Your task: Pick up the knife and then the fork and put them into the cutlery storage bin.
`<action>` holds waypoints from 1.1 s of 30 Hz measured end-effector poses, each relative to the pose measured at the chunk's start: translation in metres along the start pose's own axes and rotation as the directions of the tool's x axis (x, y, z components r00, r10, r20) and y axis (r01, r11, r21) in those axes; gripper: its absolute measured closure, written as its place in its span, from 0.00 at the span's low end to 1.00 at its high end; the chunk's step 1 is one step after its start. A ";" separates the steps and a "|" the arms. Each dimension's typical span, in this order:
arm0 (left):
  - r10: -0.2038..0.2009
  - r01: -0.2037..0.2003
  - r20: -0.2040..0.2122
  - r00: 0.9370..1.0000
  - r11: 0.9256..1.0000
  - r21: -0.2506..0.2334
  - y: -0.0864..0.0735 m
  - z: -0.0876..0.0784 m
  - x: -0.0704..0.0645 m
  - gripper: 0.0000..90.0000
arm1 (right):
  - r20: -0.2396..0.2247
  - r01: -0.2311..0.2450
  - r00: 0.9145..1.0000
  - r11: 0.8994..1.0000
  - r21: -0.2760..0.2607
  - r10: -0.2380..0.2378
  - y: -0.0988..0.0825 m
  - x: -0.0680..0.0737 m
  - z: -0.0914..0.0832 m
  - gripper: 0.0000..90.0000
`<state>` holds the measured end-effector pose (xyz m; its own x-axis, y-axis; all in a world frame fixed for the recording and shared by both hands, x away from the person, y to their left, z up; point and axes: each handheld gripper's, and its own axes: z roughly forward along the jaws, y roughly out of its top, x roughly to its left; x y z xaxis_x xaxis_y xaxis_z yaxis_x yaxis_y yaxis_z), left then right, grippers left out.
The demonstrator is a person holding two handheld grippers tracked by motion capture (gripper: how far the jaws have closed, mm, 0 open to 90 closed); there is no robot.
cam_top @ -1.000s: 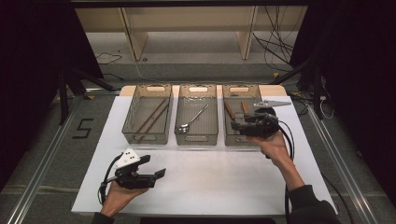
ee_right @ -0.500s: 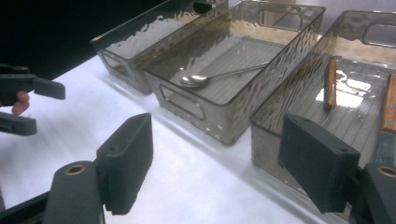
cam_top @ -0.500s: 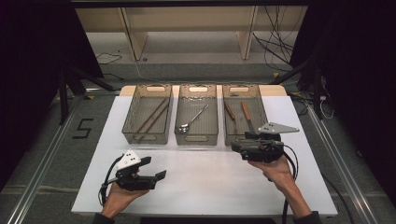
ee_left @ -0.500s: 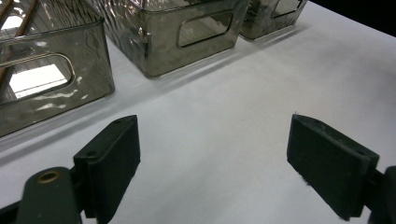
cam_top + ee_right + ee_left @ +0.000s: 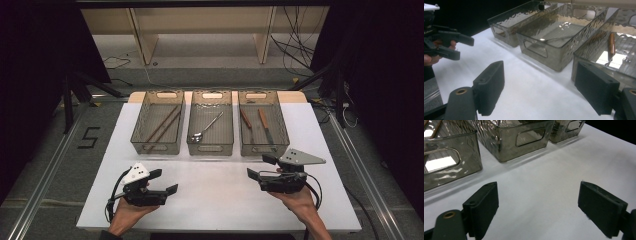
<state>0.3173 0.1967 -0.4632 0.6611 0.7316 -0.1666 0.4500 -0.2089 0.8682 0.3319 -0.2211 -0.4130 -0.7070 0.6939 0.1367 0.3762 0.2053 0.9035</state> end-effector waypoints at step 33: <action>-0.010 0.011 0.019 1.000 0.999 -0.036 -0.009 -0.004 -0.001 0.18 | 0.018 -0.064 0.998 0.998 -0.006 0.064 -0.051 0.002 -0.001 0.25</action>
<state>0.3100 0.2003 -0.4690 0.6676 0.7213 -0.1845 0.4354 -0.1772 0.8826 0.3110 -0.2310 -0.4586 -0.6706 0.7177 0.1874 0.4175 0.1564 0.8951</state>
